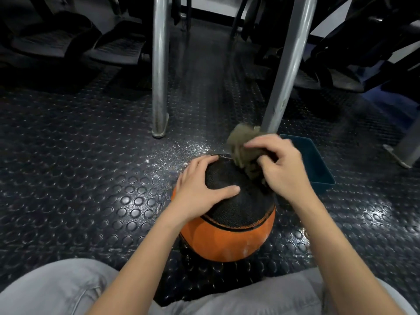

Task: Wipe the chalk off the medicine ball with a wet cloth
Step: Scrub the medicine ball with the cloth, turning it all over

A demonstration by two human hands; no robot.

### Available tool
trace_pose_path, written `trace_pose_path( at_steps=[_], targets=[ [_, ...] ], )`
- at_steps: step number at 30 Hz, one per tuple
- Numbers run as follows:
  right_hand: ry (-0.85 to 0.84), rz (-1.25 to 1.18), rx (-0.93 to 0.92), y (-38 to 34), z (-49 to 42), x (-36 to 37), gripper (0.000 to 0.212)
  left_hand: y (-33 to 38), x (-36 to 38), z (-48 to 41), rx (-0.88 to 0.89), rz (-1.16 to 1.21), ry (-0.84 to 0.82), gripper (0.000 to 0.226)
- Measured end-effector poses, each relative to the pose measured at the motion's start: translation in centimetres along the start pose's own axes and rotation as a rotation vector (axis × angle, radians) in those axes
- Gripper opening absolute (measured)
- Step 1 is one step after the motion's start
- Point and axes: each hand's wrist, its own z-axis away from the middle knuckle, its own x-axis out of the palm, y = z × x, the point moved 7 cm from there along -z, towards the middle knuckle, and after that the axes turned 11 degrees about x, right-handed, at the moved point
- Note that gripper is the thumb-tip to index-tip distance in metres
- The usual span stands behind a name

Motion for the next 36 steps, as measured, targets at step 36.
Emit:
trace_pose_path(
  at_steps=[36],
  targets=[
    [-0.163,0.464,0.342,3.7,-1.6,0.1,0.035,1.3,1.7,-0.2,0.024,-0.018,-0.041,0.091]
  ],
)
